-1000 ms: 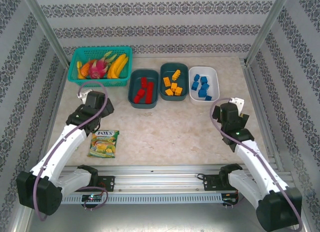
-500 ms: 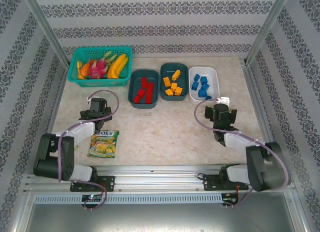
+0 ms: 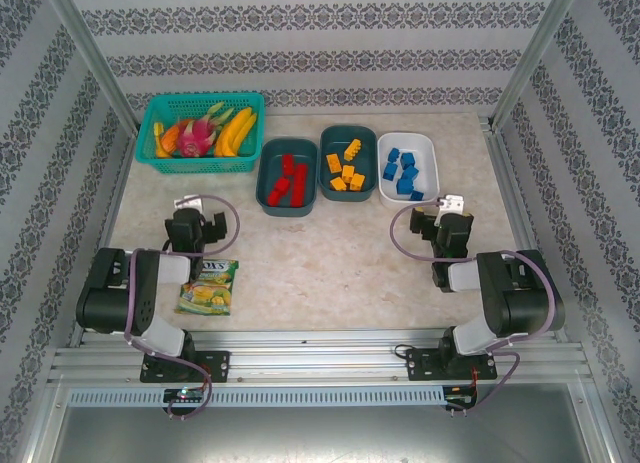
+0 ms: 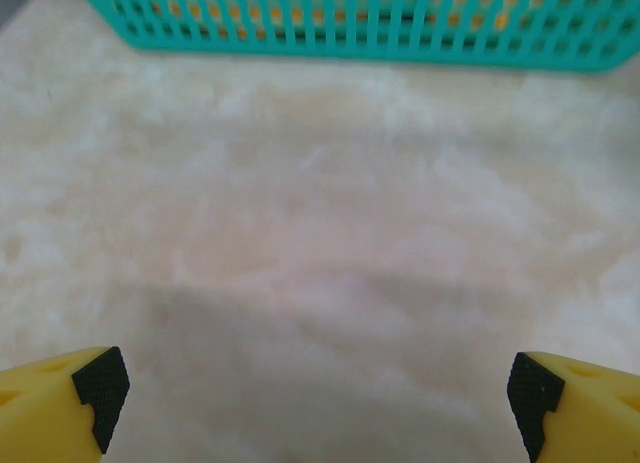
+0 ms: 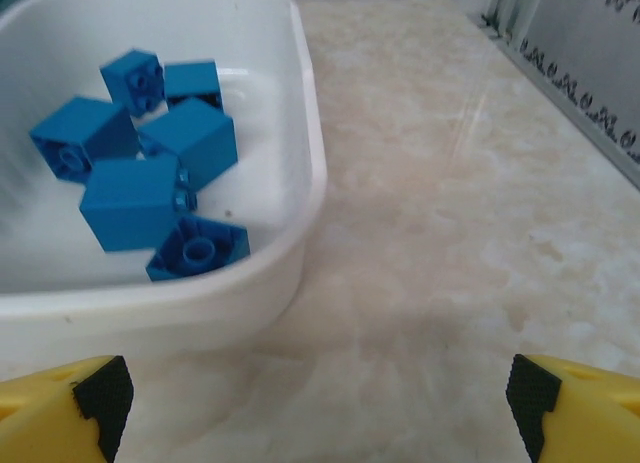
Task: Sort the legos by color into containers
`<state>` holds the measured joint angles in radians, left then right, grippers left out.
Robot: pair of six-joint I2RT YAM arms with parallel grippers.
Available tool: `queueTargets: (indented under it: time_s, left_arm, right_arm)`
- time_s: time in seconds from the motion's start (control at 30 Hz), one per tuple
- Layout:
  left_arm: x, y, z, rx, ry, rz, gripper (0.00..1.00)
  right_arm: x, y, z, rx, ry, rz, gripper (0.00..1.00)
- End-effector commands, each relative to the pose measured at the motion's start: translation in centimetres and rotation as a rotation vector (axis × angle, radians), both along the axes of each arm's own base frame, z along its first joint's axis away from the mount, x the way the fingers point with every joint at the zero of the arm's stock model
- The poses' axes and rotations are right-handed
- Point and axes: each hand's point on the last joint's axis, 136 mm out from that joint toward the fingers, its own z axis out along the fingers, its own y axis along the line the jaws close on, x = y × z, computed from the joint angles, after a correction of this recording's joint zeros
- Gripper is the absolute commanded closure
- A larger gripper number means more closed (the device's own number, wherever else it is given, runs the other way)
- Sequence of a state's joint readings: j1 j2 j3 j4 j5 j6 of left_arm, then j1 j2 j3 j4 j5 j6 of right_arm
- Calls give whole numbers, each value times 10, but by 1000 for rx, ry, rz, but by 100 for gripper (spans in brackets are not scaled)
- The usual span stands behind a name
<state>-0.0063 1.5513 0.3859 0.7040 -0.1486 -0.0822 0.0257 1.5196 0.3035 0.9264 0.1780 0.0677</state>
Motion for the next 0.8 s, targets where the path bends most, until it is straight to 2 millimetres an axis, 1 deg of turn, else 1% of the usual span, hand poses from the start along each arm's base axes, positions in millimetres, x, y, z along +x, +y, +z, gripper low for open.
queueTargets:
  time_s: [0.0, 0.13, 0.77]
  left_arm:
    - [19, -4, 35, 21, -175, -29, 0]
    - [19, -4, 34, 17, -150, -26, 0]
    - [20, -5, 35, 27, -156, -32, 0]
  right_arm:
    - [19, 5, 28, -12, -67, 16, 2]
    - [19, 6, 28, -24, -69, 12, 2]
    - [19, 10, 28, -17, -71, 44, 2]
